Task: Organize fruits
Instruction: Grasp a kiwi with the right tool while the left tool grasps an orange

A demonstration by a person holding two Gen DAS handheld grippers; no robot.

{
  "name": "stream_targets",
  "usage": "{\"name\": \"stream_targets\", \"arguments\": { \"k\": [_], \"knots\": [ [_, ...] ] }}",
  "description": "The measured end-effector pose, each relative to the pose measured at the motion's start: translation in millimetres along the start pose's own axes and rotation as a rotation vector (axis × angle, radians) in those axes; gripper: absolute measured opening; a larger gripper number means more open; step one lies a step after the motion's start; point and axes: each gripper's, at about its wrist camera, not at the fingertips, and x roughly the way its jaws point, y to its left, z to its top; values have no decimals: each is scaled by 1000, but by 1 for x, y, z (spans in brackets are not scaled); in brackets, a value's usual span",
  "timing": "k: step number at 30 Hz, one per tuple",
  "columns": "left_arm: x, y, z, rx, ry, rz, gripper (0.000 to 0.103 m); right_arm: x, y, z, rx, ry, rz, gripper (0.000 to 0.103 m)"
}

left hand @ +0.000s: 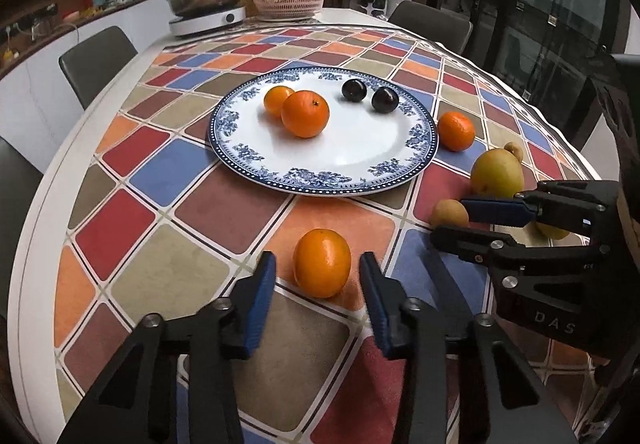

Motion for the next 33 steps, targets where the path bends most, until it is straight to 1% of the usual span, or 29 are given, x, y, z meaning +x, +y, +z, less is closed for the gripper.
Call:
{"name": "stream_targets", "arguments": {
  "k": [1, 2, 8, 16, 19, 25, 30, 33],
  "knots": [
    [0, 0, 0, -3, 2, -1, 34, 0, -1, 0, 3, -1, 2, 30],
    [1, 0, 0, -8, 5, -8, 30, 0, -1, 1, 5, -1, 4, 30],
    [-2, 0, 1, -37, 1, -5, 30, -3, -4, 1, 20, -9, 25, 30],
    [-32, -6, 3, -55, -54, 11, 30, -25, -2, 2, 18, -52, 49, 30],
    [-44, -8, 5, -81, -71, 28, 30, -35, 1, 3, 12, -73, 59, 30],
    [-58, -13, 10, -144, -78, 45, 30, -60, 3, 6, -8, -127, 62, 30],
    [-69, -21, 19, -152, -108, 34, 30, -80, 0, 12, -19, -165, 61, 30],
    [-74, -25, 29, -136, -128, 37, 30, -89, -4, 19, -20, -187, 56, 30]
  ]
}}
